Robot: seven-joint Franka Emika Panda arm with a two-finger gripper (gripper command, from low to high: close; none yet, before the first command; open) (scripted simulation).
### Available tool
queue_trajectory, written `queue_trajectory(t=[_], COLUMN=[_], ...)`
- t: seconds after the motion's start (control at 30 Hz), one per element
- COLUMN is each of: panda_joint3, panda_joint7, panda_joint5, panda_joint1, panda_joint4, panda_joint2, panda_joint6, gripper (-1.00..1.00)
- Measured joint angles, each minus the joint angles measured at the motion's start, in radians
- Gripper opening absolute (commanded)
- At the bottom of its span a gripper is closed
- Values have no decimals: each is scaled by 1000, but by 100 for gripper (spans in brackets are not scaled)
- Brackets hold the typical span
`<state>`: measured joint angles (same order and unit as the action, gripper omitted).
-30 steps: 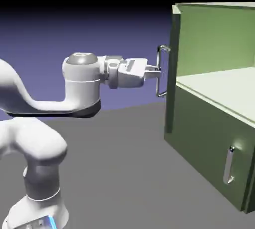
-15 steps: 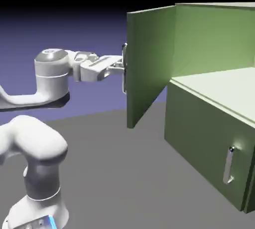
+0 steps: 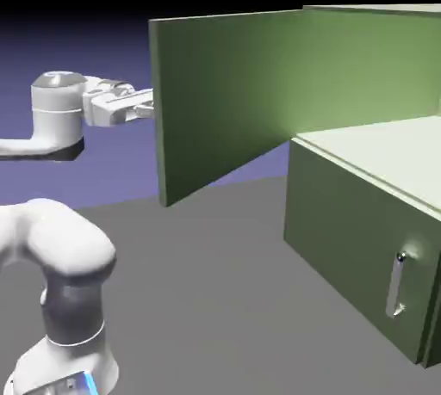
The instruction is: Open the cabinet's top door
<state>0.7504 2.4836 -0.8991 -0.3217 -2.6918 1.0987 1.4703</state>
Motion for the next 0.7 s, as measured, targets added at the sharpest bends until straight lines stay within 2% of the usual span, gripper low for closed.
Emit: queue_trajectory(t=[0.37,0.7], panda_joint3=[378,645], panda_joint7=[45,7], panda_joint5=[206,304], panda_joint1=[353,716], panda_joint4=[391,725], panda_joint2=[-188,-188], panda_joint6=[-309,-509], gripper=[-100,-100])
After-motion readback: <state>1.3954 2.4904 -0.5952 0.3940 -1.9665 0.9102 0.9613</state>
